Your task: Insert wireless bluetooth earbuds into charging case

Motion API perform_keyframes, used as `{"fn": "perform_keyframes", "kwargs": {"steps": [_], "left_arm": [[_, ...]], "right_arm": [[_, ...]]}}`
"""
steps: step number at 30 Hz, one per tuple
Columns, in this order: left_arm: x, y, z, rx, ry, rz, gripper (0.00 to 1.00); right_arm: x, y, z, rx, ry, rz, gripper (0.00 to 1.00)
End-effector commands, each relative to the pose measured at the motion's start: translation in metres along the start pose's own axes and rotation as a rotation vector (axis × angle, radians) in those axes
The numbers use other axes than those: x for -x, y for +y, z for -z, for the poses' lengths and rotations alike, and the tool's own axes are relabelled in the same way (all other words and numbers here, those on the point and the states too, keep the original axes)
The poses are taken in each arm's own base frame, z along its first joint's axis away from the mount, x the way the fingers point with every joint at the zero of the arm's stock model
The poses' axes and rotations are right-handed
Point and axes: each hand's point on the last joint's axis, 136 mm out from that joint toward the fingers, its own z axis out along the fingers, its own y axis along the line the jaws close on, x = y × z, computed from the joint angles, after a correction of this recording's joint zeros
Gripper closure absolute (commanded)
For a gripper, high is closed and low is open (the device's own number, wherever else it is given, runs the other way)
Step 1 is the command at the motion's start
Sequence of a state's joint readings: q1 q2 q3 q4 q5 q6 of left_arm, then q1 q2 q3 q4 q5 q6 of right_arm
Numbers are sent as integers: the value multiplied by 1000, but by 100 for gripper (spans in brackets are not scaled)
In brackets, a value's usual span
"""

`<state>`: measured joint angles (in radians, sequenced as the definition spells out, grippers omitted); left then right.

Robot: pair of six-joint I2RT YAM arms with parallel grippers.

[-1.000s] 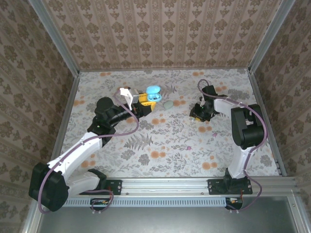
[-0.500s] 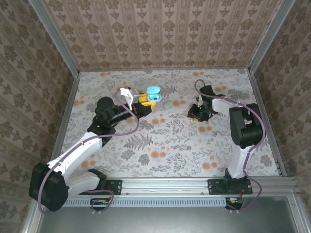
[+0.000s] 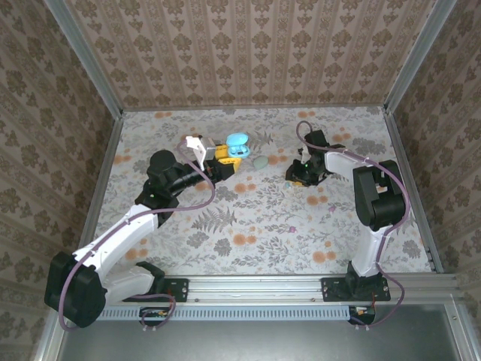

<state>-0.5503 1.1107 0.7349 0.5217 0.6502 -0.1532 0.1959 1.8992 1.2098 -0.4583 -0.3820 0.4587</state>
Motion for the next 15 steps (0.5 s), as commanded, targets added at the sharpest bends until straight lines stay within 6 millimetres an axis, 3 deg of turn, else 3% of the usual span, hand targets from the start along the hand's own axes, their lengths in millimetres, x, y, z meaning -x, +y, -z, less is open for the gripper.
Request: {"fn": "perform_keyframes", "kwargs": {"steps": [1,15], "left_arm": [[24,-7,1,-12,-49,-60,69],[23,-9,3,-12,-50,-64,69]], "right_arm": [[-2,10,11,7,4,29,67],[-4,-2,4,-265,55,94,65]]}}
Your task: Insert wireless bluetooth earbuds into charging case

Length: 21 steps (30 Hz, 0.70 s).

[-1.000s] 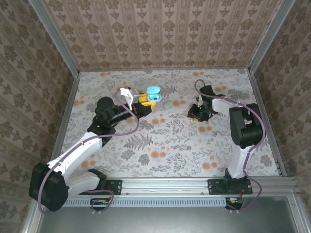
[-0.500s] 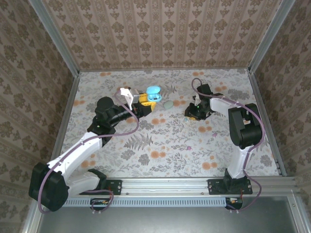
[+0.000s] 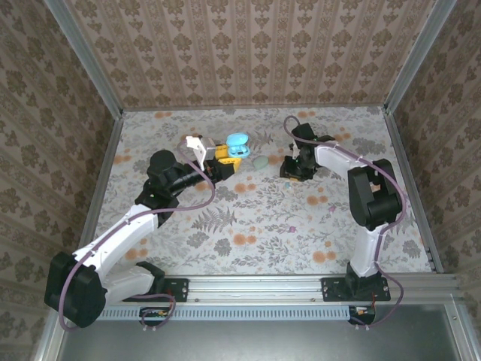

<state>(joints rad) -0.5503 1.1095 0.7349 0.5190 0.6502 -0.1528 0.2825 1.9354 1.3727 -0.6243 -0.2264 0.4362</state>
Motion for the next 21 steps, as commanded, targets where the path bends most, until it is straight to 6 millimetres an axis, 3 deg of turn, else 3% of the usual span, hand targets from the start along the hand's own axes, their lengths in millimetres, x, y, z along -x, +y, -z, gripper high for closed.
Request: {"fn": "perform_keyframes", "kwargs": {"steps": [1,21], "left_arm": [[24,-4,3,15,-55,-66,69],[26,-4,5,21,-60,-70,69]], "right_arm": [[-12,-18,-6,-122,62,11,65],[-12,-10,-17,-197,126,86,68]]}}
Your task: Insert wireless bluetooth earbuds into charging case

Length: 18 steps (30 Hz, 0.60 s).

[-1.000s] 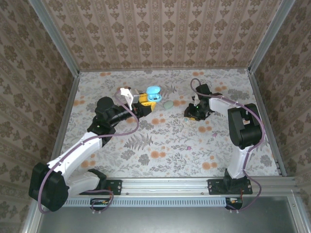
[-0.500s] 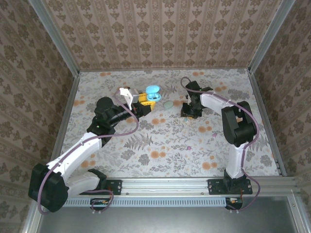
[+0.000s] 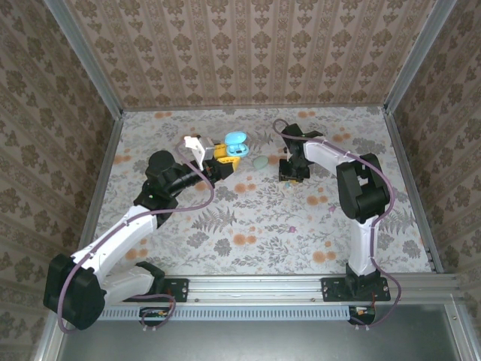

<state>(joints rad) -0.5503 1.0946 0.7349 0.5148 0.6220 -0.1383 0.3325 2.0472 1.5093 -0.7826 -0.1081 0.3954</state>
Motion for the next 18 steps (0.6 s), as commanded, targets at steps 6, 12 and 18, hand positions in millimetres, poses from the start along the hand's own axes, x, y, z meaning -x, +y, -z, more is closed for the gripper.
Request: {"fn": "perform_keyframes", "kwargs": {"steps": [6,12,18], "left_arm": [[22,-7,3,-7,-50,-49,70],[22,-7,3,-9,-51,-47,69],[23,-7,4,-6,-53,-48,70]], "right_arm": [[-6,-5,-5,-62,50,29,69],[-7,-8,-9,-84,64,38,69],[-8,-8,-16,-87,79,44,73]]}}
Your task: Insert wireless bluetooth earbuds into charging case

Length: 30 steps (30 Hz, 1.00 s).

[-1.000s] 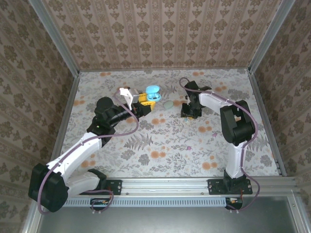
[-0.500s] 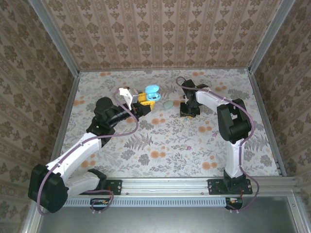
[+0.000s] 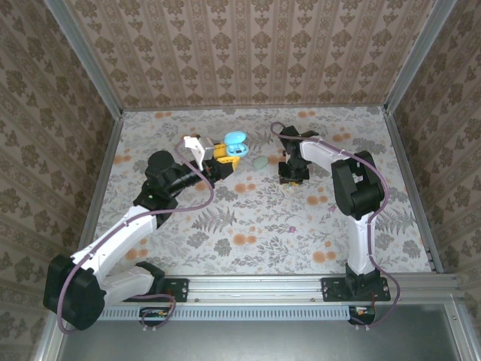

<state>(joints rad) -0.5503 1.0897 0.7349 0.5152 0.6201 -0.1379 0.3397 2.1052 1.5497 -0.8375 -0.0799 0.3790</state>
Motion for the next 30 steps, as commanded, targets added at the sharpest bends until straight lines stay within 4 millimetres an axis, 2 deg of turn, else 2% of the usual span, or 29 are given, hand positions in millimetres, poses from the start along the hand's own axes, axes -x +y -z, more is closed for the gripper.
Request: {"fn": "perform_keyframes", "kwargs": {"steps": [1,8,10,13,16,21,27,30], "left_arm": [[21,-7,3,-6,-47,-45,70],[20,-6,3,-6,-43,-45,70],[20,-6,3,-4,-43,-45,69],[18,-6,3,-2,-39,-45,69],[17,-5,2,3,-36,-44,70],[13,-1,0,11,-28,-43,69],[10,1,-6,-2,-29,-35,70],[9,1,-8,-7,-28,-32,70]], "right_arm": [[-2,-1,-3,-35,22,28,73],[-2,0,7,-29,-4,31,80],[-1,3,17,-14,-27,29,80],[2,11,42,47,-93,13,80],[3,25,83,182,-193,-28,80],[-1,52,179,456,-410,-74,80],[-25,84,294,785,-595,-36,80],[-41,103,332,908,-645,13,80]]}}
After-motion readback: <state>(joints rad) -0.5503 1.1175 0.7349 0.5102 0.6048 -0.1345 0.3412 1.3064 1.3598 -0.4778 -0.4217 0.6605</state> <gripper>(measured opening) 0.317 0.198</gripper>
